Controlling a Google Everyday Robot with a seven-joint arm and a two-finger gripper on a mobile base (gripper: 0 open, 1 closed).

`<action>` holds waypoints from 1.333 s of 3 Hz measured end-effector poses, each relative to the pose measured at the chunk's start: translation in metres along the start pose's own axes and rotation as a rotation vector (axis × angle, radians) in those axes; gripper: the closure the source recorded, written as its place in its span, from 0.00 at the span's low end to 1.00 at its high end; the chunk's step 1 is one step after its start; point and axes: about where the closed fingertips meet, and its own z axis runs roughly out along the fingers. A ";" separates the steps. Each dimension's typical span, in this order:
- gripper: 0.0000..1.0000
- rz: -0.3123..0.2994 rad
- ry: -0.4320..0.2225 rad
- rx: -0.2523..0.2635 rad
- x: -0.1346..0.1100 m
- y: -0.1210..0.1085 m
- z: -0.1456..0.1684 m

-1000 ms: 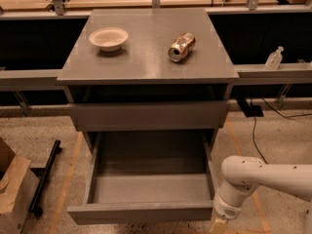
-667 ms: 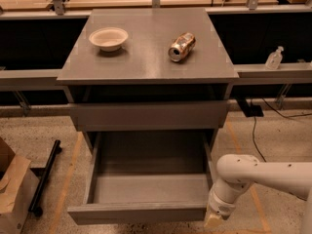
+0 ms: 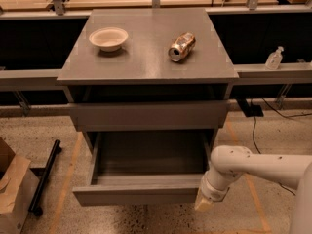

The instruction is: Close middle drawer

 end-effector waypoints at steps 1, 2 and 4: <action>1.00 -0.017 -0.022 0.056 -0.008 -0.030 -0.015; 1.00 -0.015 -0.022 0.054 -0.008 -0.029 -0.015; 1.00 -0.087 -0.100 0.223 -0.038 -0.100 -0.024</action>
Offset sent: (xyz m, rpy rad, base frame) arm 0.0337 -0.0003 0.0101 0.0145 -0.0623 -0.0012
